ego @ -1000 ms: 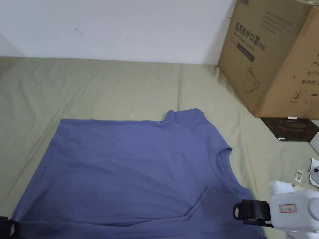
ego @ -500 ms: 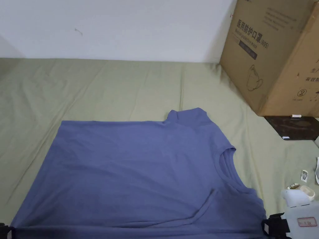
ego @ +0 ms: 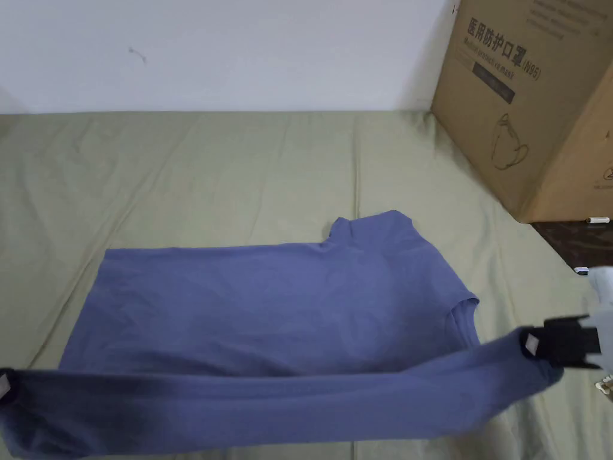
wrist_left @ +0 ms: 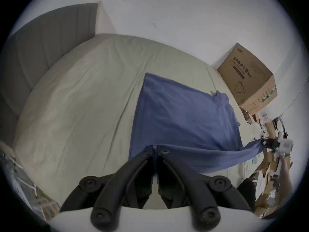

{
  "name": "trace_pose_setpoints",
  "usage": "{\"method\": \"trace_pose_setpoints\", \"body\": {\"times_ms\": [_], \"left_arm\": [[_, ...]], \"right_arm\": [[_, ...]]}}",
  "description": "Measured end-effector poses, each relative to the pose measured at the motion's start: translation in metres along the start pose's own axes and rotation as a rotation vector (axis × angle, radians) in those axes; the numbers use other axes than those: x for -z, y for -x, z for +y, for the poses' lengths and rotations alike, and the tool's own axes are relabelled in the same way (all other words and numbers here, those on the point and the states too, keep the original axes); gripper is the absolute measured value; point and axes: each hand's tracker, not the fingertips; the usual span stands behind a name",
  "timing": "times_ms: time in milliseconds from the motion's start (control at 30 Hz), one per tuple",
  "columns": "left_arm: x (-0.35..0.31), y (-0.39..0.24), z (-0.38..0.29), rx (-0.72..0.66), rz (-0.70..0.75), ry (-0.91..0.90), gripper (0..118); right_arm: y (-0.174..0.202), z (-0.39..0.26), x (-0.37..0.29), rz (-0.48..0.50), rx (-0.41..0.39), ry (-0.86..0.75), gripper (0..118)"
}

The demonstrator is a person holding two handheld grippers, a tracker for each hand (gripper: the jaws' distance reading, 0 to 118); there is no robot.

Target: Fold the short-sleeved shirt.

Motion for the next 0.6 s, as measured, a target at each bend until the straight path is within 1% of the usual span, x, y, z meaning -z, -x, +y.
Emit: {"method": "trace_pose_setpoints", "body": {"times_ms": [100, 167, 233, 300, 333, 367, 400, 433, 467, 500, 600], "left_arm": [[0.054, 0.004, 0.041, -0.017, -0.004, 0.032, 4], [0.091, 0.005, 0.060, -0.009, 0.026, 0.068, 4], [0.118, 0.007, 0.072, -0.007, 0.054, 0.106, 4], [0.137, 0.013, 0.074, -0.015, 0.053, 0.114, 4], [0.143, 0.015, 0.074, -0.027, 0.059, 0.129, 5], [0.147, 0.017, 0.073, -0.037, 0.060, 0.138, 12], [0.149, 0.019, 0.072, -0.039, 0.052, 0.142, 32], [0.147, 0.021, 0.068, -0.049, 0.047, 0.137, 74], [0.143, 0.022, 0.064, -0.055, 0.041, 0.131, 92], [0.140, 0.023, 0.060, -0.056, 0.039, 0.124, 92], [0.115, 0.023, 0.047, -0.052, 0.044, 0.078, 92]], "right_arm": [[-0.007, 0.047, 0.046, -0.009, -0.004, 0.022, 1], [-0.010, 0.070, 0.084, -0.031, -0.015, 0.072, 1], [-0.012, 0.084, 0.115, -0.034, -0.008, 0.085, 1], [-0.011, 0.090, 0.138, -0.044, -0.002, 0.092, 1], [-0.011, 0.090, 0.146, -0.061, 0.010, 0.085, 1], [-0.010, 0.089, 0.152, -0.077, 0.021, 0.076, 2], [-0.009, 0.088, 0.155, -0.079, 0.023, 0.074, 9], [-0.006, 0.086, 0.156, -0.093, 0.022, 0.072, 45], [-0.004, 0.082, 0.153, -0.128, 0.012, 0.063, 84], [-0.002, 0.078, 0.152, -0.147, -0.002, 0.062, 102], [0.004, 0.061, 0.129, -0.131, -0.024, 0.029, 103]]}}
